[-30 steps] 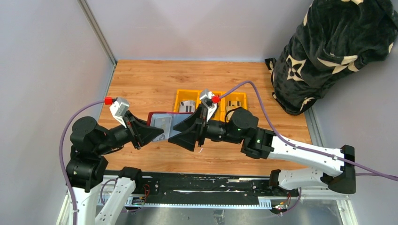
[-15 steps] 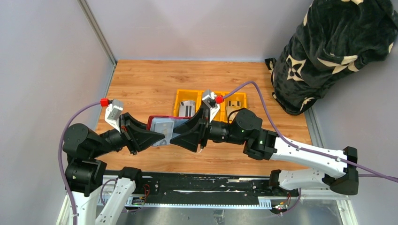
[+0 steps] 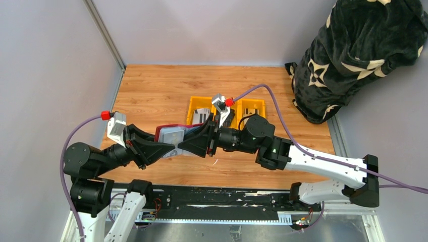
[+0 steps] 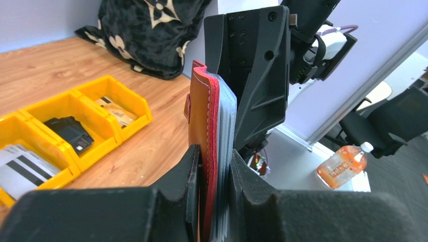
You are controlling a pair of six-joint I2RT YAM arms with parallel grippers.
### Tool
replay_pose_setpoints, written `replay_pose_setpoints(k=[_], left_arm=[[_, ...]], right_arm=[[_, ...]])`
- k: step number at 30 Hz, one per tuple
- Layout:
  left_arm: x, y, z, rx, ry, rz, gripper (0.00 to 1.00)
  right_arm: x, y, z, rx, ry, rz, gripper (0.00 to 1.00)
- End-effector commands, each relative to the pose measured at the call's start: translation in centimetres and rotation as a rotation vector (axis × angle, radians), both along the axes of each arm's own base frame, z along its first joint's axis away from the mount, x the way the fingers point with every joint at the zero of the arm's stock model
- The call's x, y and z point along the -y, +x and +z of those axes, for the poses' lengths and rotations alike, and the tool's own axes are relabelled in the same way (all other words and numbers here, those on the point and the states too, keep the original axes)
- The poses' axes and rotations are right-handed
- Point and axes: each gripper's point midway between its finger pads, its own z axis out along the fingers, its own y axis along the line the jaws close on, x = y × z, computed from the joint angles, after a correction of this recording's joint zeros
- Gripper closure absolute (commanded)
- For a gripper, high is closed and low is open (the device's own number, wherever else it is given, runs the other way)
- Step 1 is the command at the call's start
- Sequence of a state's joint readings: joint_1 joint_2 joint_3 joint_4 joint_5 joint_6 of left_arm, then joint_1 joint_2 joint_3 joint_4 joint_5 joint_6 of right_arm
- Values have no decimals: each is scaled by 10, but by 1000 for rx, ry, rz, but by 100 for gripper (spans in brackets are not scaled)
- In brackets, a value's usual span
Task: Take the credit cards out of the card holder
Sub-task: Remove the credit card from the card holder.
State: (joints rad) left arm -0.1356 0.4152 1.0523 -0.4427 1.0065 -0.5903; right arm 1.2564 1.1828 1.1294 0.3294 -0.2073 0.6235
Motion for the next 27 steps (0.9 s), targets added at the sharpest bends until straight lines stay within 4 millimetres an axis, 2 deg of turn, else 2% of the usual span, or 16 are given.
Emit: replay_pose_setpoints(k=[1,6,9,15,17,20,27], left_arm=[[4,-27,-2,38,18,-120,92],[6,-37,-1,22,10,-167,73],[7,-39,1,-4,-9,-187,69],[11,-36,3,-113,-94,-222,54],[11,-34,4,-123,-98,-219,55],[11,-36,8,-136,-107,-225,61],[10,-46,19,-118,-108,-247,88]], right_arm=[[-14,15,7,-35,37,-59,66],[-10,15,8,-39,67,-62,89],[-5,13,8,-24,85,-62,98],[9,10,8,-4,112,-71,100],[11,10,8,1,115,-72,100],[14,9,8,4,121,-74,100],[19,12,4,9,127,-98,100]])
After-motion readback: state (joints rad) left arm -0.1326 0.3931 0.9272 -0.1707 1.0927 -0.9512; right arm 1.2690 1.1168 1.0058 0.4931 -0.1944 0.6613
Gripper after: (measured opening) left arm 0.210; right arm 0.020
